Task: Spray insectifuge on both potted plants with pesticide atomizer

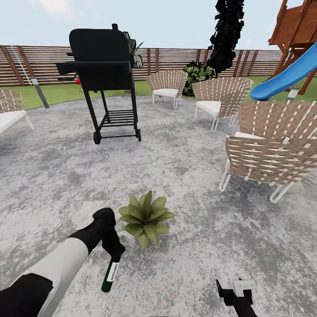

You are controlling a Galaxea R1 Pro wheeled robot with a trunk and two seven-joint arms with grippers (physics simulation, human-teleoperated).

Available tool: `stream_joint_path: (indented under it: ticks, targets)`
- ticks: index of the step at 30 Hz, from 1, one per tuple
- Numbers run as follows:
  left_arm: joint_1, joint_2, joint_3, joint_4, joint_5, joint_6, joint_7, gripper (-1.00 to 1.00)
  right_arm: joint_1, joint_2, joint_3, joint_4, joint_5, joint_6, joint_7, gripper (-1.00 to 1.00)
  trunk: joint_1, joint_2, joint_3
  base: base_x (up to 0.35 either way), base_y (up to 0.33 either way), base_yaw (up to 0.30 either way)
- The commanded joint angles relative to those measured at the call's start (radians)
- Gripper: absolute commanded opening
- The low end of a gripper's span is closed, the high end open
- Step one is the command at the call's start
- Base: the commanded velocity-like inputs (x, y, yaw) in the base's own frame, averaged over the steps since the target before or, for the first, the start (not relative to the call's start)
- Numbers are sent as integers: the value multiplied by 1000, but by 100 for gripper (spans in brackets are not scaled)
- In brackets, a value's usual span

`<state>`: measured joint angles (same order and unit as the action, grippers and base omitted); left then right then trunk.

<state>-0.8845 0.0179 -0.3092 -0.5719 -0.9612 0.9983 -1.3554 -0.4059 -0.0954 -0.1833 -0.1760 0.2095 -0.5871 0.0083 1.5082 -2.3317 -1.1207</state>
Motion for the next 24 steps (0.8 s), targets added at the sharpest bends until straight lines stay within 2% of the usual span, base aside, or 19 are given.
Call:
stream_joint_path:
  ticks: [1, 7, 16, 24]
  targets:
    - [0, 1, -4, -2, -7, 10, -10, -100, -1, 0, -8, 1, 10, -3, 1, 100, 0, 0, -1, 6, 0, 0]
    - [-1, -1, -4, -2, -7, 9, -10, -100, -1, 0, -8, 1, 10, -3, -1, 100, 0, 0, -1, 183, 0, 0]
    - [-7, -1, -3, -2, -7, 9, -10, -100, -1, 1, -8, 1, 10, -3, -1, 100, 0, 0, -1, 28, -2, 0]
    - [-9, -1, -4, -3, -7, 8, -10, -100, -1, 1, -8, 1, 10, -3, -1, 100, 0, 0, -1, 166, -146, 0]
